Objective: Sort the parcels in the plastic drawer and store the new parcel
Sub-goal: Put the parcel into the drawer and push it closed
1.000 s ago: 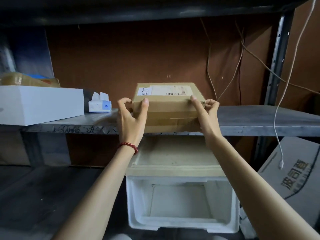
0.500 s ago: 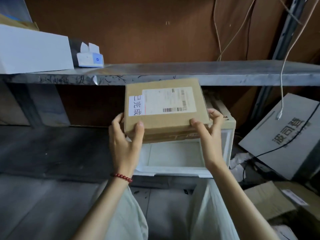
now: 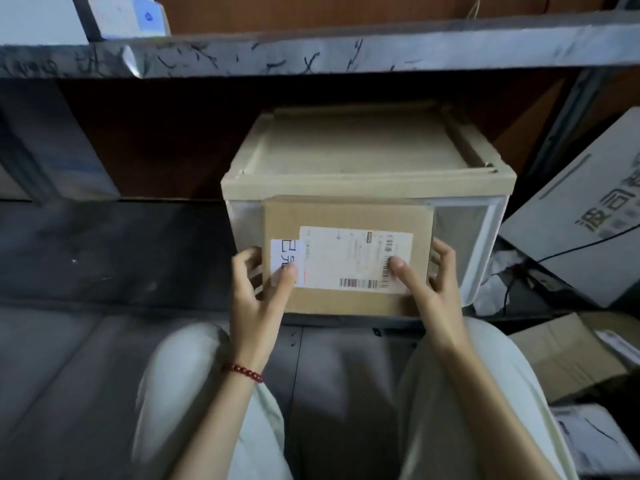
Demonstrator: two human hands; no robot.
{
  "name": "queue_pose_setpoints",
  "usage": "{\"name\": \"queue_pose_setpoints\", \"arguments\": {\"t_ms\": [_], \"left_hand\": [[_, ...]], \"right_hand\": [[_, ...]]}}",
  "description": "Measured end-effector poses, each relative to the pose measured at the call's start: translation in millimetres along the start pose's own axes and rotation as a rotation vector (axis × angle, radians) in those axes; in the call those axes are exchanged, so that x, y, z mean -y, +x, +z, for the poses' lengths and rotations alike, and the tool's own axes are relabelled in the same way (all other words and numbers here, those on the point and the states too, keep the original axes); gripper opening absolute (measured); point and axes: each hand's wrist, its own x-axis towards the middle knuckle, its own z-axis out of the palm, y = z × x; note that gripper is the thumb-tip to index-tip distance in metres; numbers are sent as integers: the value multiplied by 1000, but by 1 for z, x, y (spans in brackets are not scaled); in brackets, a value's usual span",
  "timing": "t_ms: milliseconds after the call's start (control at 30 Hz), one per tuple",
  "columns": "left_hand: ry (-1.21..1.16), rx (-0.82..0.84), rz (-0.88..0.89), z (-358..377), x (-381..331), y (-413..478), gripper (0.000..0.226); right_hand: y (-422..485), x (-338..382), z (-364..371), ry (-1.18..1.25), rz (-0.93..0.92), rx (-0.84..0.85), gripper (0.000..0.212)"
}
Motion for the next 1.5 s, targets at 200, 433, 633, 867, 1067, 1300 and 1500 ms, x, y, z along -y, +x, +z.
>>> {"name": "queue_pose_setpoints", "arguments": {"t_ms": [200,433,633,867,1067,1300,1500], "left_hand": [[47,52,-132,-3,19,0,49],[46,18,-168,-8,15,-7,64],[142,102,-289,-6,16,-9,47],[122,81,-358,-5,18,-9,56],[125,56,-331,-8,21,-7,74],[192,112,-287,-5,22,-6,98],[180,214,-347,-4,21,-8,58]], "right_hand": [[5,-13,-4,-38,59,7,62],[0,-13,-16,-90,126,78,72],[2,-18,-16,-142,263,97,53],[4,-22,-15,-93,353,92,60],[6,-27,-14,-133,361,101,68],[10,-30,-13,-118,360,134,45],[16,-35,-12,-152,436,158,50]]}}
